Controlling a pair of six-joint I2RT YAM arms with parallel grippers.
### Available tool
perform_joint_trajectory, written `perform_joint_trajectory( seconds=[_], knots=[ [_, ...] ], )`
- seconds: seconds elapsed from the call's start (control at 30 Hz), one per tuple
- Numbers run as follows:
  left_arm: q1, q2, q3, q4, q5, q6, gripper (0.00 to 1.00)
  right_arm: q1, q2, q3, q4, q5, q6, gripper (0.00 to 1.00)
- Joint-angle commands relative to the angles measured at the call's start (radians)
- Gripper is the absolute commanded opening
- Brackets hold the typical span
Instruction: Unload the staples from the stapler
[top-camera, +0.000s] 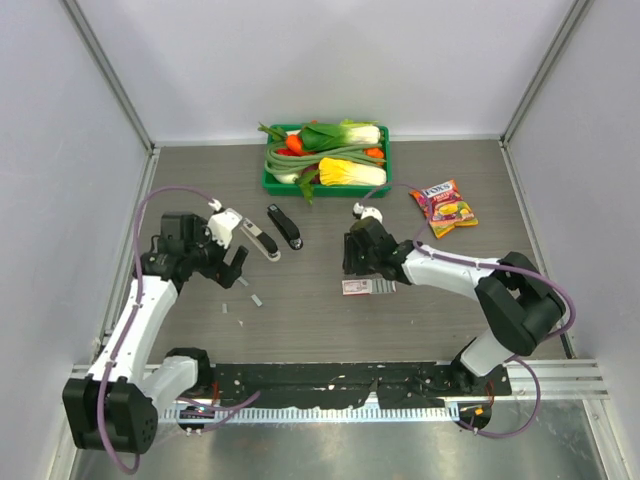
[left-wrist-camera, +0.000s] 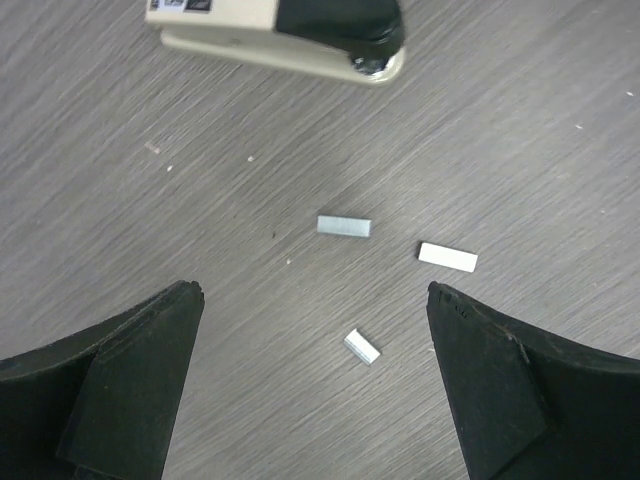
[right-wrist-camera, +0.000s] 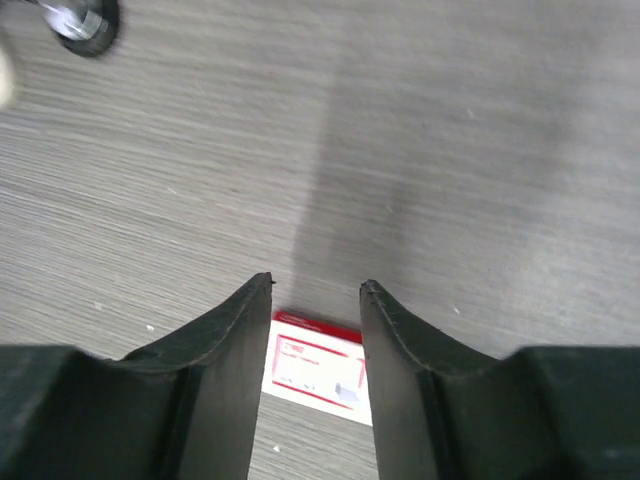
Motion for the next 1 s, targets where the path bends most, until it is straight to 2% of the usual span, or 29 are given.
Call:
perform_joint_trajectory(
  seconds=[0.0,0.2,0.3,0.7,0.97],
  knots=[
    [0.086,0.035,0.019,0.066,0.033,-0.077,1.0,0.07,-0.018,0.112,0.054,0.019,-0.078,0.49],
    [0.267,0.175,0.096,0.112,0.09,-0.235,1.0,0.257,0.147,0.251,0.07,0.02,-0.213,0.57],
    [0.327,0.233,0.145,0.087,0.131,-0.256,1.0,0.314,0.207,0.294,0.087,0.017,-0.265,0.62],
    [0.354,0.265,0.17,0.049,0.147,-0.259,1.0,0.415,0.488,0.603,0.062,-0.046,-0.33,0.66],
    [0.359,0.253,0.157,0.05,0.145,-0.24,1.0,0.431,0.522,0.638,0.057,-0.052,-0.314,0.66]
  ],
)
